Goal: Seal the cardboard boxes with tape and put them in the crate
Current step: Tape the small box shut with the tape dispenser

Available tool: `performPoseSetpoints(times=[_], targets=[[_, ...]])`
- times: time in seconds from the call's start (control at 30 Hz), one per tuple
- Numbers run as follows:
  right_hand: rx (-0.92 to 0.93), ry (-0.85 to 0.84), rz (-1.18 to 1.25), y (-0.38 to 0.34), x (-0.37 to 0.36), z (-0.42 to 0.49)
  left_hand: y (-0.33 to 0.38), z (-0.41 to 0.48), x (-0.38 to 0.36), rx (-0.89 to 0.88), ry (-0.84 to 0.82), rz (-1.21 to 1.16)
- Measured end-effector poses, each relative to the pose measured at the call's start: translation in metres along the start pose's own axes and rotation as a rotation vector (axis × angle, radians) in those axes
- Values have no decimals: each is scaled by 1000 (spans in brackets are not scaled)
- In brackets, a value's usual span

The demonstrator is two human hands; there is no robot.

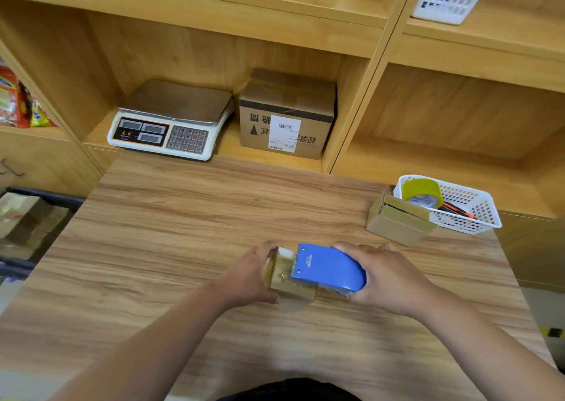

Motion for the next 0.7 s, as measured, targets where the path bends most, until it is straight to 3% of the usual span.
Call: performPoseSetpoints(times=[0.2, 0.37, 0.7], targets=[[12, -81, -34, -16, -16, 17, -19, -6, -4, 43, -52, -20], [28, -95, -53, -19, -18, 23, 1, -7, -3, -66, 59, 227], [40, -99, -2, -12, -23, 14, 10, 1, -13, -98, 127, 386]])
Point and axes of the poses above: each hand's wrist, its own z-axis towards the middle knuckle, its own x-axis out of the back of the hand, y = z × x, the point moved 8 cm from there along z, towards the middle knuckle, and after that the axes turned 13 degrees about x, right-handed, at the moved point
